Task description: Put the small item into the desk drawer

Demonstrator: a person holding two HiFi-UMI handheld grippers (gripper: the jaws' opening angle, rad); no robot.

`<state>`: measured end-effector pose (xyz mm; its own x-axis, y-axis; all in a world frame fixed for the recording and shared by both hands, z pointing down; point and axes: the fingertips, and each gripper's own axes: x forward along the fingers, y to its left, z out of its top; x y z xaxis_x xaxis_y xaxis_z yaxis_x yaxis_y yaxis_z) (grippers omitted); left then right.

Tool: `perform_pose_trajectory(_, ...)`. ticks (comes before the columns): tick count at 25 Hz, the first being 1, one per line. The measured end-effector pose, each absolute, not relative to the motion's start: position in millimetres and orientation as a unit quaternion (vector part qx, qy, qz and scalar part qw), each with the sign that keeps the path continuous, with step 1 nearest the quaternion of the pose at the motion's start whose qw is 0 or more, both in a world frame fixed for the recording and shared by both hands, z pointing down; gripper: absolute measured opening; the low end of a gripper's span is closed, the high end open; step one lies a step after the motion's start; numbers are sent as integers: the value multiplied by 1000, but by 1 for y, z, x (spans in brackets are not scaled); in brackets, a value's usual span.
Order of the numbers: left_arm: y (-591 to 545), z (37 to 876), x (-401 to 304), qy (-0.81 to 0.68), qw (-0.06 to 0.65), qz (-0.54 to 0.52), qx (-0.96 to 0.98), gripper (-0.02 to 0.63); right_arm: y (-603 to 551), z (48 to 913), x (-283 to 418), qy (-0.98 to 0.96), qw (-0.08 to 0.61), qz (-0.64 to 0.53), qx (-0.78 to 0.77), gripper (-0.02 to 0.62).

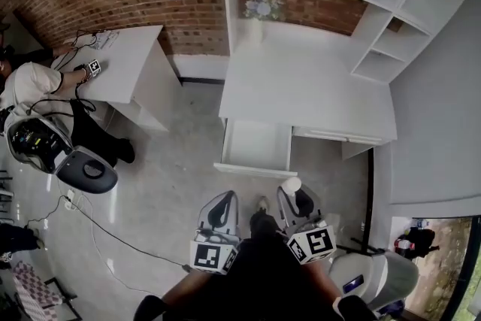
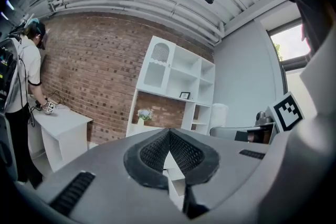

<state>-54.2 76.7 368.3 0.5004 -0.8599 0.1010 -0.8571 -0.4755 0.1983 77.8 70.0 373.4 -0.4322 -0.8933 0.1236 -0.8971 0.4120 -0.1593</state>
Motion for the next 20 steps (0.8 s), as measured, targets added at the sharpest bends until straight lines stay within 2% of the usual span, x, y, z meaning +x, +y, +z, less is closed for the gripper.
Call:
perform_pose_trajectory(10, 2, 369, 0, -540, 110, 9, 834, 25, -19, 392, 137, -862, 21, 110, 495, 143)
perform_pose_trajectory(20, -33, 379, -3, -571, 121, 21, 812, 25, -72, 411, 141, -873, 38, 121, 470, 143)
